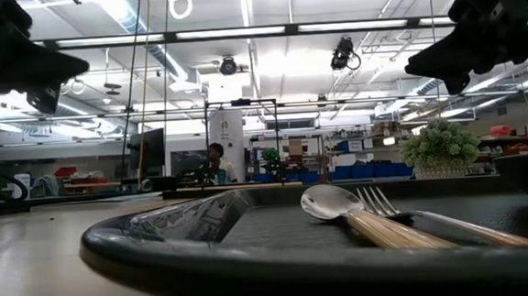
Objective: Pick and place plate/cup/fork/spoon on tray
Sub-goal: Return to Home Position
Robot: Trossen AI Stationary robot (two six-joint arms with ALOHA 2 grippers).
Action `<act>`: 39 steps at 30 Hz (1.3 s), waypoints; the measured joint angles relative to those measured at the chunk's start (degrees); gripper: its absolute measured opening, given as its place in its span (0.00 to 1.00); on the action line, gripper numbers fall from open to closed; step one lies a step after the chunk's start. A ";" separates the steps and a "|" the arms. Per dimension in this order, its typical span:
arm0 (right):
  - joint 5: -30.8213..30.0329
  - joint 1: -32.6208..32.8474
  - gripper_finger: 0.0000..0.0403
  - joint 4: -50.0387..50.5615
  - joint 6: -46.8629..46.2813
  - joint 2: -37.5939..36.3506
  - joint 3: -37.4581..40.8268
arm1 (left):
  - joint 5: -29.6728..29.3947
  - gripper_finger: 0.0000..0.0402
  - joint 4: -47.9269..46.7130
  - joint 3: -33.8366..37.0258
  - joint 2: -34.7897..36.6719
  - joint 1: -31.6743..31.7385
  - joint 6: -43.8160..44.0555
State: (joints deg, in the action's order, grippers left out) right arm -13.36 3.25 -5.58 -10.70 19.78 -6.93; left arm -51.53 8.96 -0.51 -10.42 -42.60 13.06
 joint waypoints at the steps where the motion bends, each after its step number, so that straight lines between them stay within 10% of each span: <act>1: 1.01 -1.07 0.23 -0.14 -0.02 -0.37 0.37 | 0.06 0.03 -0.88 0.00 0.04 1.42 0.53; 14: 15.25 -16.31 0.07 -6.77 -0.22 -1.50 3.16 | 23.13 0.03 -3.55 0.00 0.04 27.49 -0.67; 28: 15.65 -21.03 0.04 -6.04 0.74 -1.45 3.65 | 21.07 0.03 -4.78 -0.04 -0.09 29.48 -6.57; 39: 1.75 -21.03 0.04 -6.35 -7.33 -1.41 6.55 | 20.06 0.03 -1.36 0.00 -0.09 29.59 -8.19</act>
State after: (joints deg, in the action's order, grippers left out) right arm -11.60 -17.78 -11.93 -18.04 18.37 -0.38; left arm -31.47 7.60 -0.51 -10.50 -13.02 4.86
